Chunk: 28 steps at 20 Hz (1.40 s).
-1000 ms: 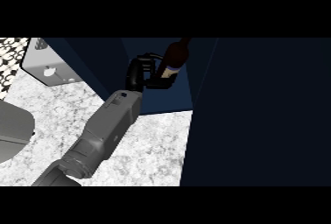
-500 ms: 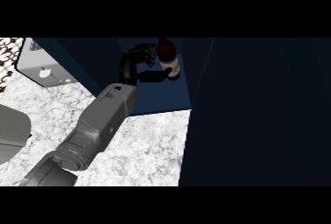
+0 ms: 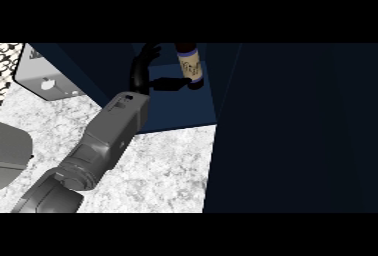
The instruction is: Pick up the wine, place it into the cabinet and close the cabinet
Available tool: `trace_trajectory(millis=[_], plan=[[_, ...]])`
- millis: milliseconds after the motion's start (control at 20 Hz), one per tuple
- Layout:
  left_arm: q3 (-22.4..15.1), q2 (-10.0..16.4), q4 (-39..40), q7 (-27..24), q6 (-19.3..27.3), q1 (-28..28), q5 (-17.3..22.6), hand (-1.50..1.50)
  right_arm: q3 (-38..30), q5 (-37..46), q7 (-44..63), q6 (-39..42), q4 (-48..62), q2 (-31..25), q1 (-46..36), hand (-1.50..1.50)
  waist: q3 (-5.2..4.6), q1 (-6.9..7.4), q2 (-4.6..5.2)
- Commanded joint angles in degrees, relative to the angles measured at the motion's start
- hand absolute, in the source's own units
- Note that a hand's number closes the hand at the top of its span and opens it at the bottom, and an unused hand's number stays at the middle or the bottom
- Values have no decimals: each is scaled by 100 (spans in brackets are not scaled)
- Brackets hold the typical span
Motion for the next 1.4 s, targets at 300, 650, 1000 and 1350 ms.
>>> trace_trajectory(millis=[300,650,1000,1350], plan=[[248,176,-195,-383,-823,-61,177,-150,109,-210,54,123,-641,-105,389,-150,-5,13,-13],[551,-48,-461,-647,-1536,-232,440,150,58,-307,167,84,-859,-73,473,-150,0,175,-81],[640,-287,-484,-353,-1911,-501,487,-150,-32,-232,337,47,-1150,-227,691,-150,5,348,-150],[568,-382,-735,-238,-2035,-381,485,-150,-211,-227,627,-55,-1564,-424,870,-150,4,529,-221]])
